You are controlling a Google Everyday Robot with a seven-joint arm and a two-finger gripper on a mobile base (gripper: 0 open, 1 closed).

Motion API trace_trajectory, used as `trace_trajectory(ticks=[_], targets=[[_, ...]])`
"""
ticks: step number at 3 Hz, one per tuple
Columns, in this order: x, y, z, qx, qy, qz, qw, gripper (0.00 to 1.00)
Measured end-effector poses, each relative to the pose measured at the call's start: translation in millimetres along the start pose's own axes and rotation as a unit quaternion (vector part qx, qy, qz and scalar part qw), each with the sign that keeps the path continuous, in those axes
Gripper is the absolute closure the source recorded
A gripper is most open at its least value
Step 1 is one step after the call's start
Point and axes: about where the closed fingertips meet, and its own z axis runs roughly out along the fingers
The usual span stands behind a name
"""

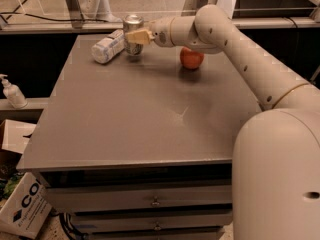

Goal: Move 7up can near blue plastic bottle

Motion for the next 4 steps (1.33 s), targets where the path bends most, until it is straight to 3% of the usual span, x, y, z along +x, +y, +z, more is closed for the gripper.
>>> trace_trajectory(ticks=[1, 2, 4], targets=[[-1, 9, 20, -0.014, -0.001, -0.003, 0.9999, 1.00], [3, 19, 33, -0.030, 0.007, -0.007, 0.9995, 0.82], [11, 29, 38, -0.041, 0.020, -0.012, 0.9989, 0.36]])
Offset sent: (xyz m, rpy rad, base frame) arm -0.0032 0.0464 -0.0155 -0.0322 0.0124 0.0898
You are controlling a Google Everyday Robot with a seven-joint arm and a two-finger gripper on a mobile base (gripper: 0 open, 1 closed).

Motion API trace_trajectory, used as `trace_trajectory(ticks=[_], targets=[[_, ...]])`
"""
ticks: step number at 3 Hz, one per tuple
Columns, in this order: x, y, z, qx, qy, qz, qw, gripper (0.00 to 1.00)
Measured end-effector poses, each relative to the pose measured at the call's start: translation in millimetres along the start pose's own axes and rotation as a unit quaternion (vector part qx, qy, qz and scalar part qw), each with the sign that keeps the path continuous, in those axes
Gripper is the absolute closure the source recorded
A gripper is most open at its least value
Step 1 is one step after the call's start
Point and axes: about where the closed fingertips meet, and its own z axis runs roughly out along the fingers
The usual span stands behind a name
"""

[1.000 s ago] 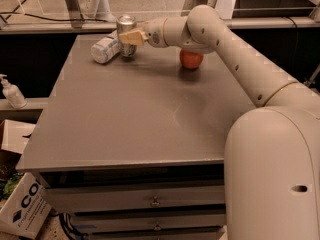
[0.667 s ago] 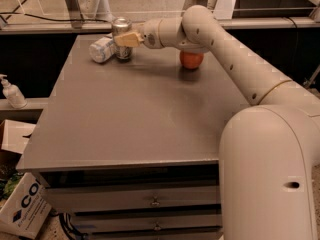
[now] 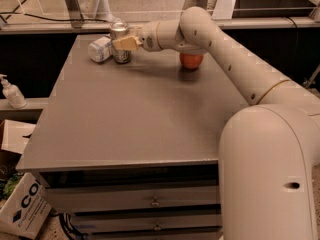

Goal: Move 7up can near blue plastic bottle

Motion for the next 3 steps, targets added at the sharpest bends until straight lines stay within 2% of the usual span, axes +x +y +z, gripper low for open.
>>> trace_trajectory(ticks=[1, 2, 3], targets=[[3, 4, 0, -0.002, 0.003, 0.000, 1.0000, 0.13], [5, 8, -2, -0.003, 0.006, 0.000, 1.0000, 0.00], [9, 7, -17, 0.003, 0.007, 0.002, 1.0000, 0.00]])
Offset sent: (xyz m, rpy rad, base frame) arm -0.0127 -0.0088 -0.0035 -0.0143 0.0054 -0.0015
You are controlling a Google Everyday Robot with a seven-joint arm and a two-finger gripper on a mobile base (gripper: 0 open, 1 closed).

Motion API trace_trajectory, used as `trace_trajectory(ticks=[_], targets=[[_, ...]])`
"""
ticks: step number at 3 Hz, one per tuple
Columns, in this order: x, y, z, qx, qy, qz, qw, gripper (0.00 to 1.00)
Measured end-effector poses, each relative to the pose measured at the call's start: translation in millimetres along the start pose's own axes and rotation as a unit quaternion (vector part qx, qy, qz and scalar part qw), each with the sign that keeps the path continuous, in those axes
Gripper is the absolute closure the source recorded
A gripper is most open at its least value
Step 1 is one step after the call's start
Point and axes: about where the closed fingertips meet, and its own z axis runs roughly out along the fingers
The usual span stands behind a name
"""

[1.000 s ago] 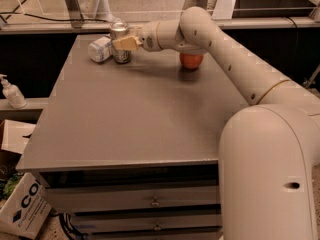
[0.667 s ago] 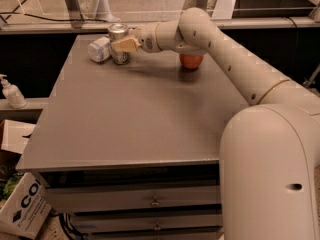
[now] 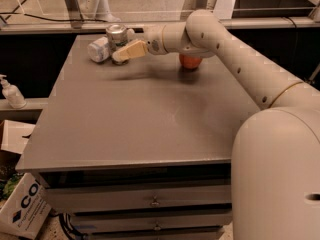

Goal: Move 7up can near blue plastic bottle

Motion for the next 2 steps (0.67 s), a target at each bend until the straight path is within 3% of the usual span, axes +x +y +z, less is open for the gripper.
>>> trace_trajectory(ticks=[1, 2], targets=[[17, -5, -42, 0.019, -0.004, 0.015, 0.9997, 0.00], [42, -10, -98, 0.051, -0.038, 0.051, 0.9966, 0.00]])
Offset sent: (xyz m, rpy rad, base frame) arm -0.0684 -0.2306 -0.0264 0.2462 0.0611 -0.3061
